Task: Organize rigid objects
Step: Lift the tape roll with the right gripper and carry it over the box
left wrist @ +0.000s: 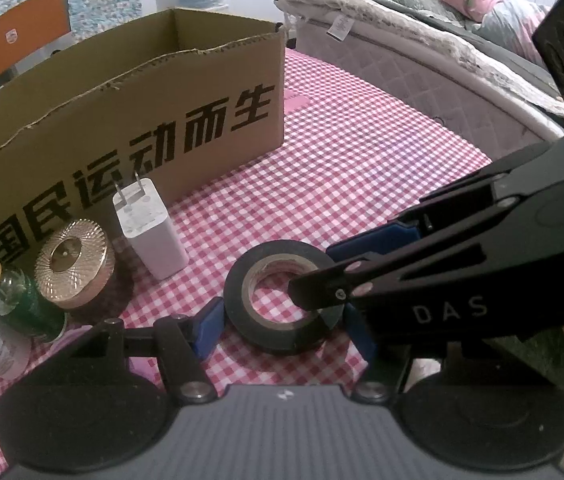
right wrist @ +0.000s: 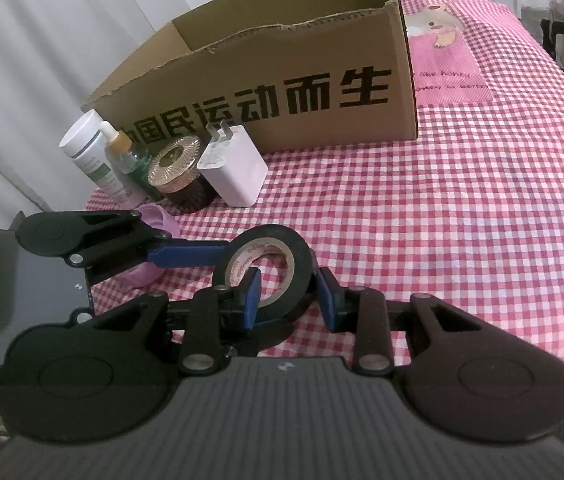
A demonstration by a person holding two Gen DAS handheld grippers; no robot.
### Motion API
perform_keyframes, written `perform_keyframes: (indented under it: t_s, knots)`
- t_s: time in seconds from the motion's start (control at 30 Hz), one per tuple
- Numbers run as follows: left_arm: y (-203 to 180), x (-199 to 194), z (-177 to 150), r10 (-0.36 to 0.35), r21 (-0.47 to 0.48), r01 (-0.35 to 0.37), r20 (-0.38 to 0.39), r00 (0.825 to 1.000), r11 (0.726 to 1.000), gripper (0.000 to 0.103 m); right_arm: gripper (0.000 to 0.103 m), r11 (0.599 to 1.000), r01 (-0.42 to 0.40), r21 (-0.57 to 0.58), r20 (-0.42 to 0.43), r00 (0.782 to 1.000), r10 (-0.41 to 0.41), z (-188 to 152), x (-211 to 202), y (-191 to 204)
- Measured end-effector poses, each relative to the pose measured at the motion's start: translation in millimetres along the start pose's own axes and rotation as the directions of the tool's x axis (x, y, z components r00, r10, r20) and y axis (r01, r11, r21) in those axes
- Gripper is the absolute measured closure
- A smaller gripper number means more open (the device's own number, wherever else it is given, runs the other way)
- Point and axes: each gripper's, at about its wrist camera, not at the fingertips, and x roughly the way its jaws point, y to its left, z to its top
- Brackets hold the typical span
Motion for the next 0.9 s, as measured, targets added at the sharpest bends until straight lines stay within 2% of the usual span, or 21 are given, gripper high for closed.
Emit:
perform_keyframes:
  t_s: [0.9]
  knots:
    - [1,-13,-1,0.012,-0.02,-0.012,0.019,1.0,1.0,0.037,0.073,1.0,-0.001,-0.008,0.015,1.0,0.001,-1,-3,8]
